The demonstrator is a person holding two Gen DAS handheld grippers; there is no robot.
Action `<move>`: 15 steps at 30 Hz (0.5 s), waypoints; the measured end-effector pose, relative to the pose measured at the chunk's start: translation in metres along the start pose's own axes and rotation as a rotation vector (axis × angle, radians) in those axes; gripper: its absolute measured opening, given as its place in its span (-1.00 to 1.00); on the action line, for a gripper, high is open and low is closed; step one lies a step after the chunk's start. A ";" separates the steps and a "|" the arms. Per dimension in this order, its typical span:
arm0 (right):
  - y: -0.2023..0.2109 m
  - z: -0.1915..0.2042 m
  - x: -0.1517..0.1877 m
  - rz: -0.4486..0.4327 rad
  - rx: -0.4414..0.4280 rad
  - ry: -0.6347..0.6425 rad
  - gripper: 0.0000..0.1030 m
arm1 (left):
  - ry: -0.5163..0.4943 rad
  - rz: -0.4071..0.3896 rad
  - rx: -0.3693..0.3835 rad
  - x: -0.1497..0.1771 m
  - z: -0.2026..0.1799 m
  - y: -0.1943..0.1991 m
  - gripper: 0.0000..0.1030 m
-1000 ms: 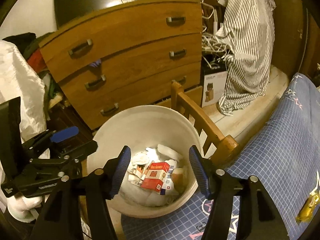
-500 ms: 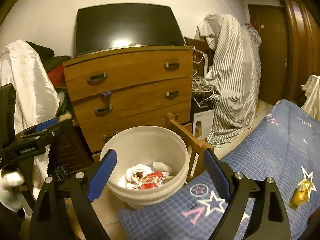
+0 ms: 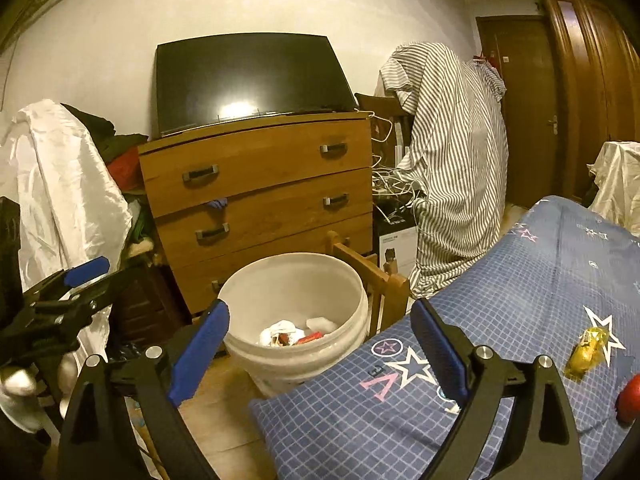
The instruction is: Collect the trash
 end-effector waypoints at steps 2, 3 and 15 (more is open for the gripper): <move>0.000 0.002 0.001 0.007 0.001 -0.004 0.79 | -0.009 0.002 0.004 0.002 -0.005 0.003 0.89; -0.001 0.003 0.002 0.009 0.002 -0.005 0.79 | -0.014 0.005 0.003 0.004 -0.007 0.003 0.89; 0.004 0.000 0.006 0.012 0.001 -0.014 0.79 | -0.006 0.016 0.014 0.007 -0.013 0.004 0.89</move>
Point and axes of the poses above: each gripper's, at about its wrist camera, not at the fingertips, and y roughly against the way its jaws point, z to its left, x to its underside, the point moved 10 cm from there along -y, roughly the way its jaws point, and after that the axes turned 14 degrees about x, right-handed, at the moved point
